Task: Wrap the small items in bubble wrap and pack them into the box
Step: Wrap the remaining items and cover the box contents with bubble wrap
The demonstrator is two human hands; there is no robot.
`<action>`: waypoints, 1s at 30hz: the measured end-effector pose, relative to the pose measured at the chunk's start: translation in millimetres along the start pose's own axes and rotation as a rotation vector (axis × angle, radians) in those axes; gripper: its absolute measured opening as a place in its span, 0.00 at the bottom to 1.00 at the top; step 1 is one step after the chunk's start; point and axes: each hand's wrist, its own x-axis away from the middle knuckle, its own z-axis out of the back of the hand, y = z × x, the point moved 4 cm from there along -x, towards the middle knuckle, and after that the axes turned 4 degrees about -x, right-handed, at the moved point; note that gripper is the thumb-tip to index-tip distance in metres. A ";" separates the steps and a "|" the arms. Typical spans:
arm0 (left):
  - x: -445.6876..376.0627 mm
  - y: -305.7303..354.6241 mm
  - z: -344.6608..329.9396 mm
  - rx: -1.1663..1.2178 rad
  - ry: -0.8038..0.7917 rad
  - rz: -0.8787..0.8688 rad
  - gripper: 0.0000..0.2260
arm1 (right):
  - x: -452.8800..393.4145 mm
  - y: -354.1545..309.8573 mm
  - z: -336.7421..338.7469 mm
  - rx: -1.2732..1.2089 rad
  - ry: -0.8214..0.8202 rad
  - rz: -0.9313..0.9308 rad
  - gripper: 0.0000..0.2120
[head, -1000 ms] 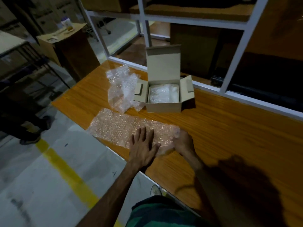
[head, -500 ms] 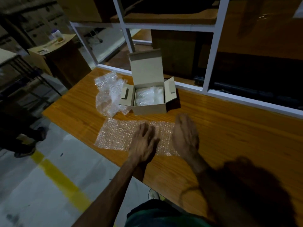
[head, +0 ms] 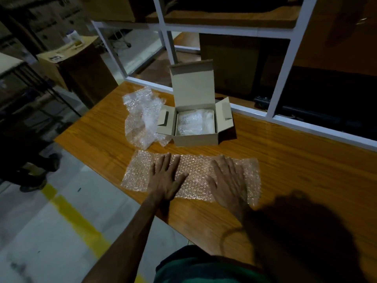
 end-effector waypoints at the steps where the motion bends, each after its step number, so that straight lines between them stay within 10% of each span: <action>1: -1.0 -7.9 0.2 0.006 0.004 0.021 0.35 | 0.5 7.5 -4.3 -0.005 0.014 -0.040 0.35; 20: 9.4 -87.4 9.1 0.069 0.142 0.397 0.37 | 7.5 49.3 12.0 0.048 -0.024 -0.130 0.40; 30: 21.7 -69.9 56.1 0.609 0.404 0.502 0.27 | -2.6 63.1 27.7 -0.181 -0.121 -0.068 0.43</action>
